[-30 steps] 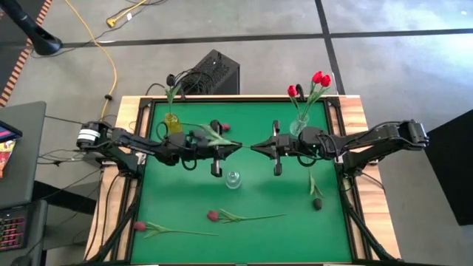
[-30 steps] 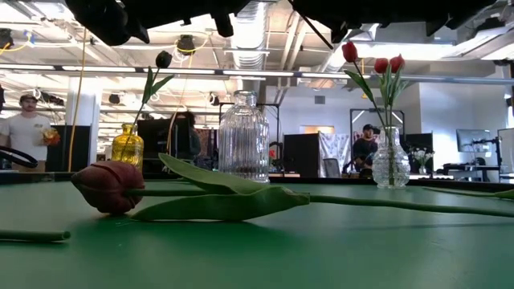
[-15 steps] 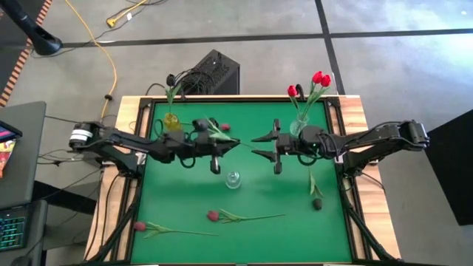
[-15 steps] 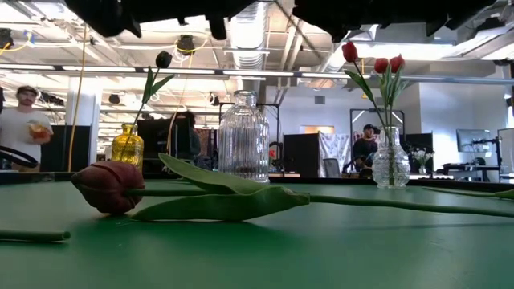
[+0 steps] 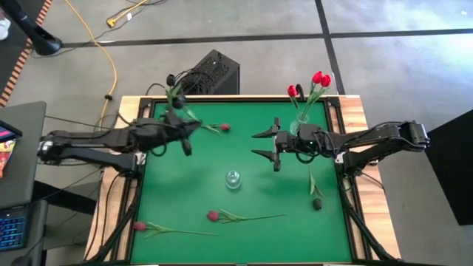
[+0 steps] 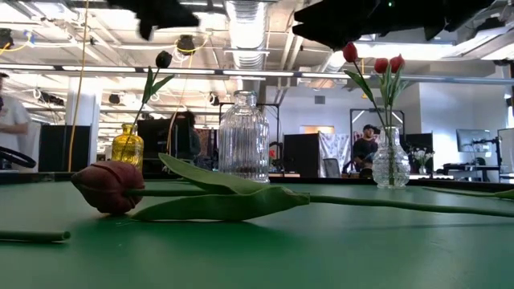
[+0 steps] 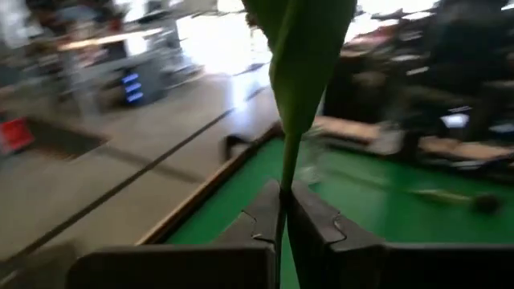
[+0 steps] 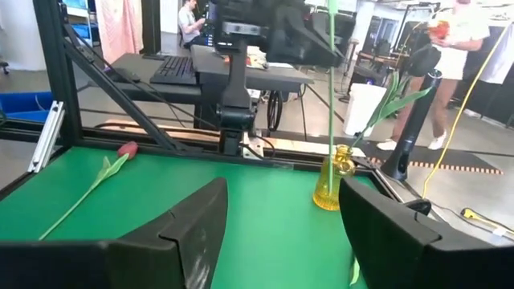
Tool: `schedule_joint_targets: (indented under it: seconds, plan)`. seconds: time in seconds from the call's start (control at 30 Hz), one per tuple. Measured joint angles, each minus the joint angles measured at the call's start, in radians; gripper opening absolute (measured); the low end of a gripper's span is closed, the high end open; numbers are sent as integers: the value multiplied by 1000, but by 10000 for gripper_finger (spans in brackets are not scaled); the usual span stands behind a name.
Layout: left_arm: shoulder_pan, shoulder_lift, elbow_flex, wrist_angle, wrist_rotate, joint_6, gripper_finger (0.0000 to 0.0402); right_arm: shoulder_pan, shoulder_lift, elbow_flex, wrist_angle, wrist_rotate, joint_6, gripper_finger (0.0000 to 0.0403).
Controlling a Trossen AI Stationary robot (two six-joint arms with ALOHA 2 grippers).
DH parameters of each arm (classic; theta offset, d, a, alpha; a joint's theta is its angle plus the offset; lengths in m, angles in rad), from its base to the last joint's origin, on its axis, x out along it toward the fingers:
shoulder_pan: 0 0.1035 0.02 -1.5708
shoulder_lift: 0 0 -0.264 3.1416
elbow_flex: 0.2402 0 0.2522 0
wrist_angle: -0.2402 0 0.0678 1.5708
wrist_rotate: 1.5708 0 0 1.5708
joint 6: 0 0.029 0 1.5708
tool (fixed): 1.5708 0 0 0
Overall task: Sort flowers into vase by color
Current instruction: Put the left black tulip into the yellow vase
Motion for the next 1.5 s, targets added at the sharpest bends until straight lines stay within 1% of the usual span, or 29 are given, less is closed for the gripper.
schedule_joint_targets:
  seconds: [0.07,0.2,0.37,0.5,0.67,0.8,0.97,1.23,1.5]
  plan:
    - [9,-66,0,-112,-74,-30,0,0,0,0,0,0,0,266]
    - [29,-176,-1,-269,-170,-77,0,0,0,0,1,0,0,266]
    - [61,-273,-1,-390,-261,-99,0,0,0,0,1,0,0,266]
    - [96,-300,-1,-466,-314,-119,0,0,0,0,1,0,0,266]
    - [150,-299,-1,-507,-320,-113,0,0,0,0,1,0,0,265]
    - [179,-304,-1,-523,-289,-111,0,0,0,0,-1,0,15,265]
    - [196,-316,-1,-526,-287,-85,0,0,0,0,-6,0,15,265]
    - [217,-320,-1,-563,-300,-83,0,0,0,0,-6,1,11,265]
    - [256,-319,-1,-566,-303,-75,0,0,0,0,-6,1,3,265]
